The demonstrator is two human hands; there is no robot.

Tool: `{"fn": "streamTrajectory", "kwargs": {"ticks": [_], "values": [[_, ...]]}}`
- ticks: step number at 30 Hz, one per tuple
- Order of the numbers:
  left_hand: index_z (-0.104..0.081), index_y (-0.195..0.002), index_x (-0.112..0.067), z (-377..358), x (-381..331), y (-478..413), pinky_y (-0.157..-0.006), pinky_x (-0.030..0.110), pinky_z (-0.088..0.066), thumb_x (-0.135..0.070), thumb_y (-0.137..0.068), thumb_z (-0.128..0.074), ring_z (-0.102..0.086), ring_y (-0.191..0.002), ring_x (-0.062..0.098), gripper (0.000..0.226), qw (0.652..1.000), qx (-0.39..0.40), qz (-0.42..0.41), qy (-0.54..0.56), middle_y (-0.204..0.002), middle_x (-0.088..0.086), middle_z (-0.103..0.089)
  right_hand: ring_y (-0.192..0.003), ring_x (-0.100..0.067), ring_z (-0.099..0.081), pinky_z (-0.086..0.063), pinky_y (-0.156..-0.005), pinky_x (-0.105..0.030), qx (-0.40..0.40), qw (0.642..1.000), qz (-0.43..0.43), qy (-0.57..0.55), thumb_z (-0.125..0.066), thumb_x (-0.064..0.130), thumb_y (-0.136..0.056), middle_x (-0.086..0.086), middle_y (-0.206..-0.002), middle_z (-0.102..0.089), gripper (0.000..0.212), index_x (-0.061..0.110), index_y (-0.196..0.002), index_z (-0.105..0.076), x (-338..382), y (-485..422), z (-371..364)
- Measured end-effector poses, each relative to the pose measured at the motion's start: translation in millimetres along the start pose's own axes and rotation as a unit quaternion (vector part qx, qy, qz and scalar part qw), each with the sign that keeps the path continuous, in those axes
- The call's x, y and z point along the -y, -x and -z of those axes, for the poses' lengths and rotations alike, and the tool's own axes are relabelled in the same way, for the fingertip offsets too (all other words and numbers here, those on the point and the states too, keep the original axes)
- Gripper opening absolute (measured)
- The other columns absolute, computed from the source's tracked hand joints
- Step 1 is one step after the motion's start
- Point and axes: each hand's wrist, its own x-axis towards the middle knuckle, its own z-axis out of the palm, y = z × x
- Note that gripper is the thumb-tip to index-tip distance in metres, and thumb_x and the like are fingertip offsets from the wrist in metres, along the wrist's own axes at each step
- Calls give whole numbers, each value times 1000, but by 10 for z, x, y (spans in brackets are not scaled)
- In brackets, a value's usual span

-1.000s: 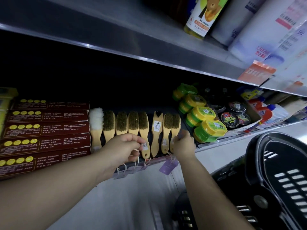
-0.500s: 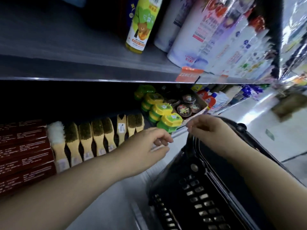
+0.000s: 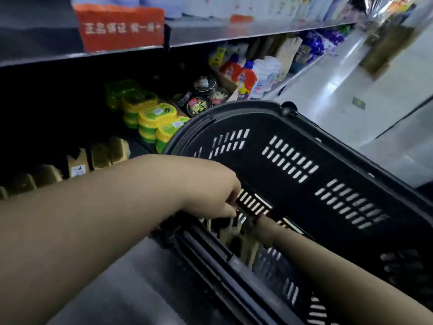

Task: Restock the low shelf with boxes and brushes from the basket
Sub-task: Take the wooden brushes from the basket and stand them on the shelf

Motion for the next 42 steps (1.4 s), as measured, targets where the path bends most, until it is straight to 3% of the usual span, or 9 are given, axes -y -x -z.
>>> {"fn": "streamTrajectory", "kwargs": {"ticks": [4,8,14,20,22,26,33,38,42], "values": [[-58,-103,-35,-47,67,-152,-68,24,-43,-45,-90,-50,-53,-81,4,18,998,-10,32,59,-94,-15,-60,-128,-32,-40,-36,-103,-35,-55,984,-166,-35,-44,25,-94,-19,-138,-38,46,3,-133,-35,-261,-259,-307],[-55,-97,-41,-202,133,-120,-66,24,-47,-48,-88,-50,-52,-73,-2,13,996,33,51,65,-85,-18,-58,-127,-38,-44,-35,-104,-40,-111,936,-272,-196,-29,47,-98,-25,-138,-44,61,0,-135,-42,-373,-349,-437],[-50,-105,-44,-257,119,-1,-76,28,-52,-53,-87,-50,-56,-77,-4,20,988,85,90,97,-87,-22,-61,-98,-29,-59,-41,-72,-26,-101,945,-114,-288,-43,34,-97,-15,-114,-58,37,8,-122,-48,-244,-180,-163],[-38,-137,-27,-194,34,9,-94,24,-43,-49,-92,-46,-52,-111,4,51,960,35,147,236,-128,-15,-52,-88,-23,-62,-52,-71,-36,75,719,70,-687,-40,7,-77,-10,-93,-68,44,9,-119,-53,498,368,529],[-45,-132,-23,-168,34,7,-78,18,-44,-49,-94,-41,-55,-102,1,46,939,19,175,296,-127,-10,-54,-86,-22,-63,-52,-74,-38,123,650,129,-739,-40,12,-69,-9,-90,-68,43,9,-109,-55,688,498,651],[-65,-105,-15,-102,7,47,-81,18,-51,-32,-100,-38,-68,-88,6,32,797,1,179,577,-97,-3,-74,-91,-24,-64,-54,-79,-37,157,550,246,-783,-52,12,-62,-11,-96,-65,41,9,-102,-62,889,638,746],[-69,-95,-7,-119,16,133,-56,26,-54,-22,-94,-53,-61,-54,13,22,760,-24,216,613,-61,2,-63,-80,-14,-65,-51,-80,-34,84,665,230,-706,-39,11,-87,-1,-83,-67,16,9,-93,-55,667,570,546],[-66,-83,-4,-202,-26,133,-49,21,-39,-21,-96,-47,-48,-47,10,29,806,-32,229,545,-57,1,-57,-76,-10,-66,-54,-72,-26,117,683,250,-676,-43,15,-90,3,-76,-68,27,19,-81,-68,556,445,415],[-64,-87,-7,-198,-50,135,-42,14,-42,-11,-95,-41,-58,-45,2,24,810,-27,238,536,-63,-4,-70,-85,-18,-62,-51,-82,-36,1,962,51,-269,-50,20,-94,-9,-95,-64,16,13,-101,-63,109,49,176]]}}
